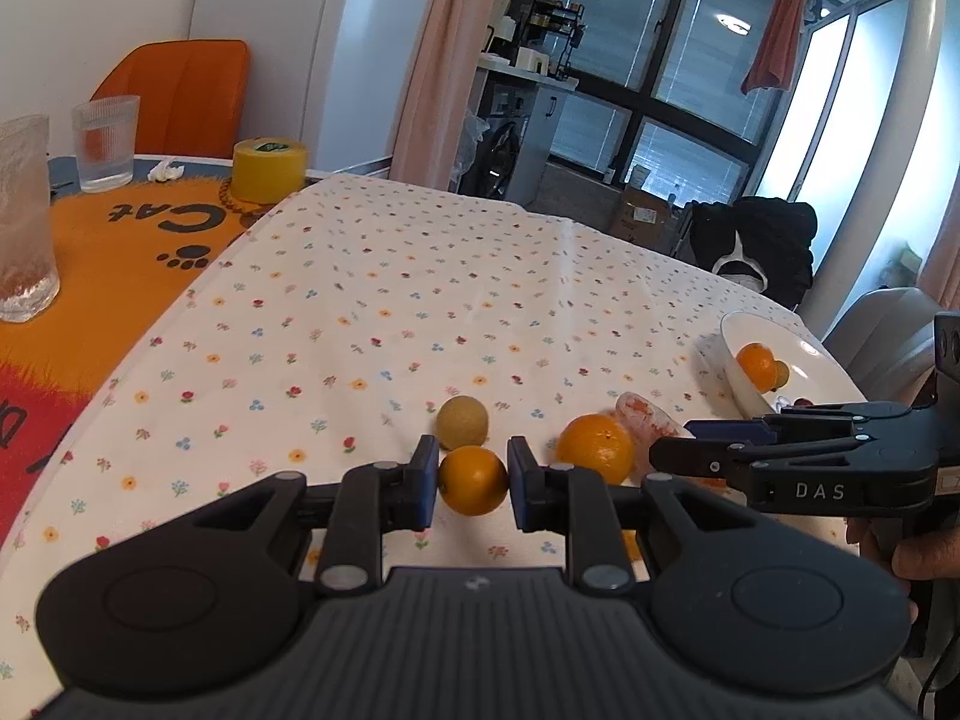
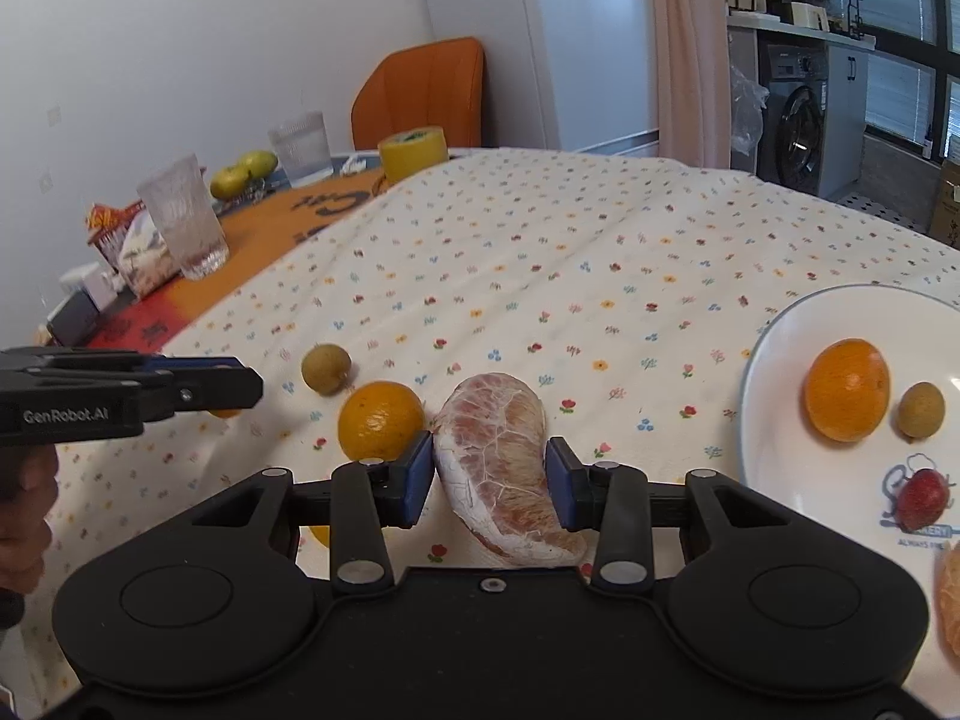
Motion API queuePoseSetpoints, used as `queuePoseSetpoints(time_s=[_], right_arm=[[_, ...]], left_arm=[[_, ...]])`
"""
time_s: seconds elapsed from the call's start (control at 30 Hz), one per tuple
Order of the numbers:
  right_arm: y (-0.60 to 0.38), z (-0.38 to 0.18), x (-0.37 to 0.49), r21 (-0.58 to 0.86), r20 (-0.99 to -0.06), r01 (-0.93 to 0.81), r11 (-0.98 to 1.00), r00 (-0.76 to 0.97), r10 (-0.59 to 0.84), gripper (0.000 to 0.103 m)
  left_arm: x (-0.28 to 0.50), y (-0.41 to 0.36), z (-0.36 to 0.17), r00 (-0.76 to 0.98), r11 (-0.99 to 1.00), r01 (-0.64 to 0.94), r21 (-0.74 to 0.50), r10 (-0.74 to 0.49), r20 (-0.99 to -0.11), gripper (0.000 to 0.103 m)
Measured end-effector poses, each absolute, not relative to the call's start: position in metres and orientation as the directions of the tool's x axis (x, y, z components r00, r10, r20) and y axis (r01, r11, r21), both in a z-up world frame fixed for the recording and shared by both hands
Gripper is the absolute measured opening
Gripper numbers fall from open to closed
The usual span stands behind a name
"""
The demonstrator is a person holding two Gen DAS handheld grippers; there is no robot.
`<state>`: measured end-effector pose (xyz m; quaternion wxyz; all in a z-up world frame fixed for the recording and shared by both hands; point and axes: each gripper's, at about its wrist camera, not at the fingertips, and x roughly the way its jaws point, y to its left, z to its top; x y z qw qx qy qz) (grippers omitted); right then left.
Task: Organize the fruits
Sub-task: 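Grasp the peeled pink pomelo segment with the right tool while left holds the orange, then carry the orange and the pomelo segment over the white plate with both tools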
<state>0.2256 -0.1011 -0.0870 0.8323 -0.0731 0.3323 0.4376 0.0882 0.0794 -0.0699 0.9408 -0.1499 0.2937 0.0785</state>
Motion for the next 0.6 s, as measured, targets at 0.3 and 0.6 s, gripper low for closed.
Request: queuePoseSetpoints(time_s=[0.3, 0.6], right_arm=[[-0.126, -0.067, 0.227, 0.166, -0.57, -0.755, 0.635, 0.452, 0.686, 0.038], [-0.165, -0.054, 0.233, 0.149, -0.541, -0.706, 0.693, 0.528, 0.654, 0.038]], left_arm=[[0.096, 0.062, -0.058, 0.832, 0.956, -0.191, -0.223, 0.038, -0.553, 0.022], [0.116, 0.035, -0.042, 0.853, 0.972, -0.116, -0.203, -0.007, -0.523, 0.022]])
